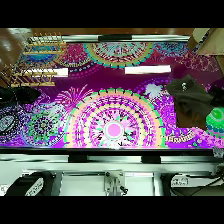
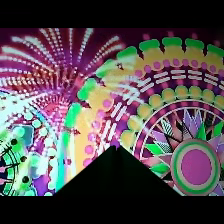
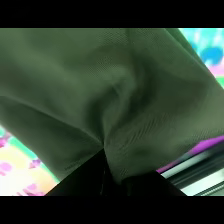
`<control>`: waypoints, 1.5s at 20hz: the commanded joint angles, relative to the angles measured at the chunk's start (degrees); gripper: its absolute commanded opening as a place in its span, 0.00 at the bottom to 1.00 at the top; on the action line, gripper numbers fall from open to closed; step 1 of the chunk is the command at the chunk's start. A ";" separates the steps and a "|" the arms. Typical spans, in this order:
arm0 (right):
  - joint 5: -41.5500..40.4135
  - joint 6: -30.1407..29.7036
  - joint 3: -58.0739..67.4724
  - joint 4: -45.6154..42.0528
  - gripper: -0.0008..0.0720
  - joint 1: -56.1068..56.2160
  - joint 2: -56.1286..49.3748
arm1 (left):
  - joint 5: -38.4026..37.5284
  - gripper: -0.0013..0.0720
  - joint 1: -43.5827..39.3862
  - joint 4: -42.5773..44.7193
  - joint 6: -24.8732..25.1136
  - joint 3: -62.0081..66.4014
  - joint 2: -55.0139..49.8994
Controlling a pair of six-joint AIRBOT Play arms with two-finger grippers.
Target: Fold the shirts.
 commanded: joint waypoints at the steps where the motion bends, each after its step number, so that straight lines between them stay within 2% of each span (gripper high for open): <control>1: -1.90 5.49 -11.19 5.27 0.12 -0.72 -0.13 | 0.00 0.06 0.00 -0.02 -0.02 -0.02 -0.02; 3: -5.86 8.92 -14.56 7.23 0.18 -0.72 -0.13 | 0.02 0.06 0.00 -0.02 -0.02 -0.02 -0.02; 4: -7.45 9.92 -15.32 7.80 0.62 -0.72 -0.13 | 0.02 0.06 0.00 -0.02 -0.02 -0.02 -0.02; 5: -7.43 8.46 -15.37 9.18 0.80 -0.72 -0.09 | 0.02 0.06 0.00 -0.02 -0.02 -0.02 -0.02; 7: -3.21 4.26 -14.05 10.99 0.81 -0.79 1.22 | 0.04 0.06 0.00 -0.02 -0.02 -0.02 -0.02; 12: 9.92 3.72 0.33 -2.60 0.81 -6.10 9.14 | 1.25 0.06 0.00 0.04 1.16 0.04 -1.25; 14: 6.32 1.31 7.69 -0.90 0.81 -8.22 11.45 | 1.68 0.06 0.00 0.09 3.54 0.79 -3.50; 16: -4.83 -2.54 12.37 5.42 0.80 -5.49 13.75 | 1.22 0.06 -0.68 1.68 4.13 3.82 -8.17; 18: -14.73 -4.26 12.96 6.78 0.80 3.34 15.34 | -3.10 0.06 -4.63 12.20 1.86 10.23 -15.45; 20: -15.19 -6.51 12.87 0.87 0.80 16.87 13.77 | -12.35 0.06 -10.62 26.05 -2.27 17.99 -23.67; 21: -12.87 -5.09 12.44 -4.09 0.80 23.69 11.56 | -17.70 0.06 -13.60 31.17 -3.04 21.90 -28.04; 22: -9.42 -3.41 12.44 -5.29 0.81 27.96 8.83 | -21.31 0.23 -15.65 32.74 -3.02 24.83 -31.56; 23: -5.22 -2.84 12.44 -2.75 0.81 30.62 5.81 | -23.82 0.68 -17.20 32.83 -3.54 26.97 -34.56; 24: -1.22 -2.84 12.44 0.42 0.81 32.04 3.28 | -25.35 0.96 -18.27 32.83 -4.46 27.91 -36.52; 27: 8.83 -2.89 12.44 3.17 0.81 34.62 -1.38 | -26.56 0.94 -19.02 32.83 -5.64 27.91 -37.94; 30: 9.49 -3.02 12.46 3.32 0.81 35.89 -1.81 | -26.60 0.93 -18.56 32.85 -5.60 27.89 -37.90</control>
